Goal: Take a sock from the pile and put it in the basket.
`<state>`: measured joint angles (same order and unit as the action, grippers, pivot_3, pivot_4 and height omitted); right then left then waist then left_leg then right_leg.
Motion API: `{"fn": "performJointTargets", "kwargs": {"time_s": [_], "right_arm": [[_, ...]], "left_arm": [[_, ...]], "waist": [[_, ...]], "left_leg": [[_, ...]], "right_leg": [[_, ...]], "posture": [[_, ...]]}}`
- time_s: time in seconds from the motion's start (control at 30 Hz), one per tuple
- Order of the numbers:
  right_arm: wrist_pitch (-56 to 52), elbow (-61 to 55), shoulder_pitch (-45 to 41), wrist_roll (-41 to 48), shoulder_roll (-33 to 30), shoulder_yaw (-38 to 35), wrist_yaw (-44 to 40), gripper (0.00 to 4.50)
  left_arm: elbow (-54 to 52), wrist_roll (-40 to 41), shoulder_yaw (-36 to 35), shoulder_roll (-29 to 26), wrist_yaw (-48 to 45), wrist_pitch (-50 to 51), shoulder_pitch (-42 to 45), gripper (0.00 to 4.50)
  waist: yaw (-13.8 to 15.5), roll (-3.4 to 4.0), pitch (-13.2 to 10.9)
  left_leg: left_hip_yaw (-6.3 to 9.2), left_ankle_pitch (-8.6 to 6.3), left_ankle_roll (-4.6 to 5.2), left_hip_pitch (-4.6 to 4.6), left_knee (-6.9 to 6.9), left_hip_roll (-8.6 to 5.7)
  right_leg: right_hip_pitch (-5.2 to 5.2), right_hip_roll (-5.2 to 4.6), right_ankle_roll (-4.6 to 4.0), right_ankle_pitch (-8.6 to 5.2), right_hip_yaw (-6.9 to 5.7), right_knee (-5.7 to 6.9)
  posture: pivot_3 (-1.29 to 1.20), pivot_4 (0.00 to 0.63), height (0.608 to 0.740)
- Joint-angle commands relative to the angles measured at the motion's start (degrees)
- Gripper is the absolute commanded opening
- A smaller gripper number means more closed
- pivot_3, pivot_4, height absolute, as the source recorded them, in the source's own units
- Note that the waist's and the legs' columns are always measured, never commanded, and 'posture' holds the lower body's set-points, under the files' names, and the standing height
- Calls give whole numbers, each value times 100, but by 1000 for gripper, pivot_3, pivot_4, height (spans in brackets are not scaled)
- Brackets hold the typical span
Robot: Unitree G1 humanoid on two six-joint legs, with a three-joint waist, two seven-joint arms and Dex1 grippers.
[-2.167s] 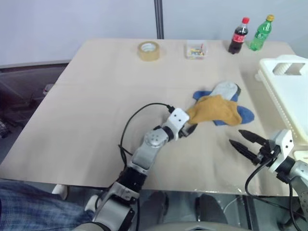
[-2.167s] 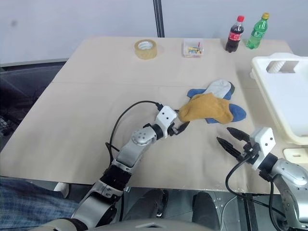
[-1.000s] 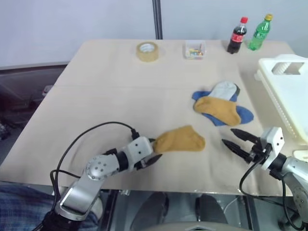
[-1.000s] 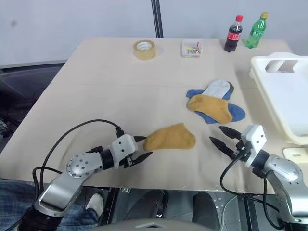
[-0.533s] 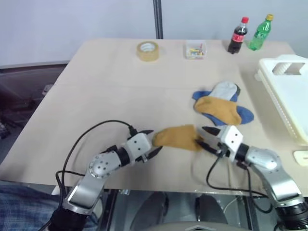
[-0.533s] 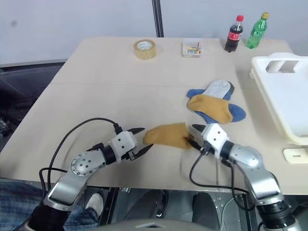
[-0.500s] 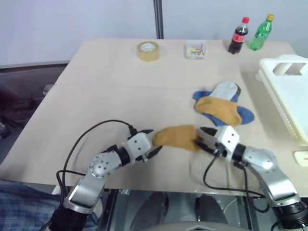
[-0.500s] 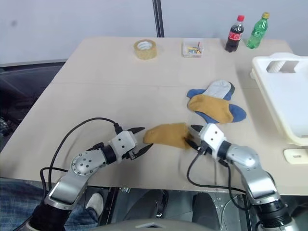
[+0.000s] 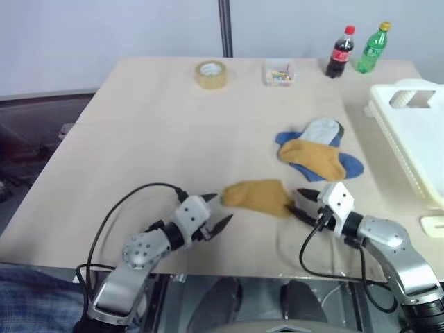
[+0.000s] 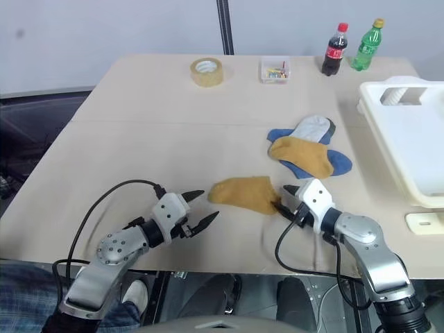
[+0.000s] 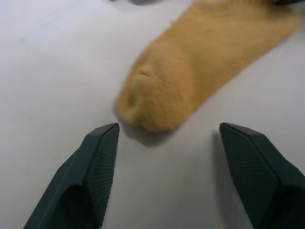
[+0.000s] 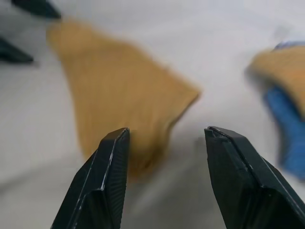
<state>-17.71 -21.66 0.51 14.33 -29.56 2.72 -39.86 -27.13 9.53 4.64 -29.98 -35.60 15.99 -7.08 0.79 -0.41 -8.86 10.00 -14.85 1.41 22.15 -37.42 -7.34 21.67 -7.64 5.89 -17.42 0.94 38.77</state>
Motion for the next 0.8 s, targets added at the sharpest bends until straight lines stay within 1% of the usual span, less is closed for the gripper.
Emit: {"fn": "performJointTargets", "kwargs": {"time_s": [0.03,0.07,0.2,0.27,0.33,0.4,0.53,0.73,0.8], "right_arm": [[35,1,-234,71,-186,-474,84,2633],[123,131,-329,0,-222,-510,109,2633],[108,622,-1000,-296,-116,-348,389,2633],[160,848,-1222,-476,-9,-148,452,2633],[224,1064,-1453,-702,59,10,545,2633],[191,1308,-1724,-871,141,109,651,2633],[402,1864,-2235,-1333,169,459,713,2633],[897,2415,-2597,-1850,233,888,673,2633],[968,2501,-2646,-1896,263,876,702,2073]], "left_arm": [[-859,1436,-520,-15,-280,867,162,3592],[-965,1676,-569,-23,-297,1070,249,3592],[-1071,1861,-467,7,-109,1491,819,3592],[-947,1620,-252,117,168,1615,1138,3592],[-903,1535,-130,169,239,1624,1281,3592],[-927,1692,-156,237,252,1698,1343,3592],[-928,1643,-138,175,217,1699,1306,3592],[-942,1580,-182,53,193,1645,1136,3592],[-956,1550,-191,6,181,1633,1104,3650]], "waist": [[-2,0,0],[2,0,0],[-30,0,-2],[-33,0,-1],[-49,-1,-1],[-77,-1,-2],[-144,-2,-3],[-154,-2,-3],[-151,-2,-3]], "left_leg": [[0,1,-1,0,0,0],[-1,1,-1,0,0,0],[-5,2,-4,-3,0,0],[-7,4,-6,-5,1,3],[-7,4,-6,-4,3,4],[-13,4,-6,1,4,3],[-13,4,-6,5,4,2],[-13,4,-6,2,5,3],[-12,4,-6,2,5,3]], "right_leg": [[0,0,0,0,0,-1],[0,0,0,0,1,0],[0,2,0,0,3,6],[-2,6,-1,0,4,8],[-2,7,-1,0,6,6],[1,6,-1,0,12,-1],[3,6,-1,0,12,-6],[3,7,-2,0,13,-5],[3,7,-2,0,13,-6]], "posture": [[0,150,740],[0,150,740],[0,150,740],[0,150,740],[0,150,740],[0,150,740],[0,150,740],[0,150,740],[0,150,740]]}}
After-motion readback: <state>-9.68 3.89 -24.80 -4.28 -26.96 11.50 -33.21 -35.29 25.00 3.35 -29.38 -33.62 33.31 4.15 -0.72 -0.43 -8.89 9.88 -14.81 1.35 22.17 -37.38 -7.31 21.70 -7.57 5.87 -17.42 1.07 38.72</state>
